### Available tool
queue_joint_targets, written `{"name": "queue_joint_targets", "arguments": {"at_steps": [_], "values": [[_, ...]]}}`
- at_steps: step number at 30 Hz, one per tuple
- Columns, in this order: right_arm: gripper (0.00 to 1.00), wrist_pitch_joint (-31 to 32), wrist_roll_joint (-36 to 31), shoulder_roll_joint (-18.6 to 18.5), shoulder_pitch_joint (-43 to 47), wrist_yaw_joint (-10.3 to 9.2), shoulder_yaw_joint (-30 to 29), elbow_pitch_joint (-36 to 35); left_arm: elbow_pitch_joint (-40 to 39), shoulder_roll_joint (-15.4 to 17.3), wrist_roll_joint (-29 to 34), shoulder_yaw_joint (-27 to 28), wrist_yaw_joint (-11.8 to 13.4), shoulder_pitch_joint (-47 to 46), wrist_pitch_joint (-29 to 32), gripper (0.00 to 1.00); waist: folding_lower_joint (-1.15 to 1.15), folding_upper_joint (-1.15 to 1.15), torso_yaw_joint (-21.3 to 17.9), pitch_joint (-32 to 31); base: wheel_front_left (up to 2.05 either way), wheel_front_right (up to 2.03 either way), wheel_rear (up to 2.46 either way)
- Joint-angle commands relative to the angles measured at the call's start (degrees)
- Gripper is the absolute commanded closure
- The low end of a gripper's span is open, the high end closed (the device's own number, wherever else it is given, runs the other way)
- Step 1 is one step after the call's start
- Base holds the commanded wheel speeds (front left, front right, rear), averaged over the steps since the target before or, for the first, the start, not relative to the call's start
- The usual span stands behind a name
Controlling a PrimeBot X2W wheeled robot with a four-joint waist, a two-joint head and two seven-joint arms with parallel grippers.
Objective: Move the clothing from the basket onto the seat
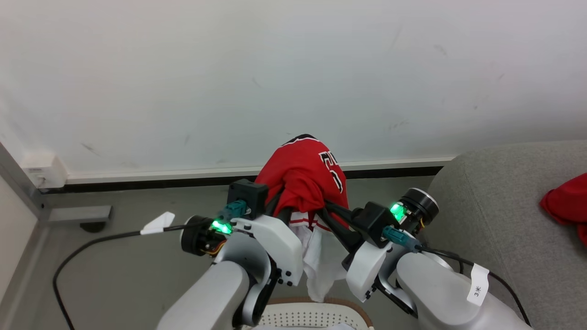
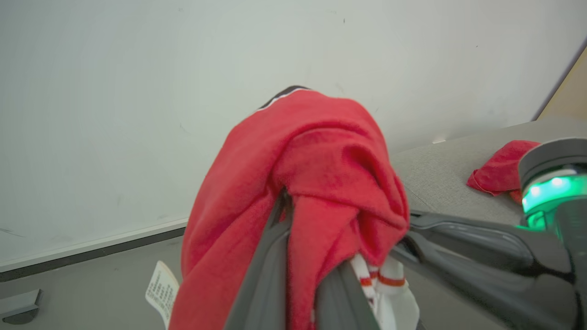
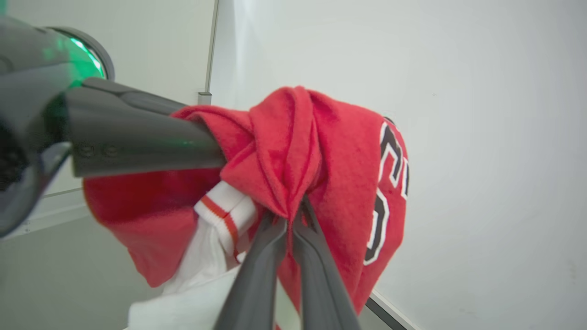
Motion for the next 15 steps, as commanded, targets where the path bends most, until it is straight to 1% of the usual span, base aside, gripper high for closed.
{"name": "queue_joint_targets", "arguments": {"at_steps": [1, 4, 5, 6, 8, 9, 10, 11, 15], "values": [[1.00, -0.3, 0.0, -0.1, -0.1, -0.15, -0.5, -0.4, 0.4, 0.5, -0.8, 0.4, -0.1, -0.6, -0.4, 1.00, -0.01, 0.00, -0.2, 0.1, 0.00, 0.00, 0.00], [1.00, -0.3, 0.3, -0.1, 0.3, -0.15, -2.0, -0.8, 0.8, 0.9, -1.0, 0.6, -0.1, -0.5, -0.8, 1.00, -0.01, 0.00, -0.6, 0.1, 0.00, 0.00, 0.00], [1.00, -0.3, 0.4, 0.0, 0.5, -0.15, -2.8, -1.0, 0.9, 1.0, -1.0, 0.6, -0.1, -0.5, -0.7, 0.95, -0.01, 0.00, -0.7, 0.2, 0.00, 0.00, 0.00], [1.00, -0.3, 0.7, -0.1, 0.8, -0.15, -3.5, -1.3, 0.9, 1.2, -1.0, 0.6, -0.1, -0.5, -0.8, 0.81, -0.01, 0.00, -0.9, 0.2, 0.00, 0.00, 0.00], [1.00, -0.3, 0.6, -0.1, 1.4, -0.15, -4.9, -1.6, 1.0, 1.5, -0.9, 0.6, 0.0, -0.4, -1.1, 0.69, -0.01, 0.00, -1.3, 0.4, 0.00, 0.00, 0.00], [1.00, -0.3, 0.5, -0.1, 1.7, -0.15, -5.5, -1.7, 1.1, 1.7, -0.9, 0.6, 0.0, -0.3, -1.1, 0.58, -0.01, 0.00, -1.5, 0.4, 0.00, 0.00, 0.00], [1.00, -0.3, 0.6, -0.1, 1.9, -0.15, -6.3, -1.8, 1.1, 1.8, -0.8, 0.5, 0.0, -0.3, -1.2, 0.26, -0.01, 0.00, -1.7, 0.4, 0.00, 0.00, 0.00], [1.00, -0.3, 0.7, -0.1, 2.0, -0.15, -7.1, -1.8, 1.0, 1.9, -0.6, 0.4, -0.1, -0.5, -1.4, 0.00, -0.01, 0.00, -1.9, 0.5, 0.00, 0.00, 0.00], [1.00, -0.3, 0.2, -0.1, 2.4, -0.15, -10.3, -1.7, 0.9, 1.9, -0.4, 0.3, 0.0, -0.7, -2.2, 0.00, -0.01, 0.00, -2.8, 0.8, 0.00, 0.00, 0.00]]}}
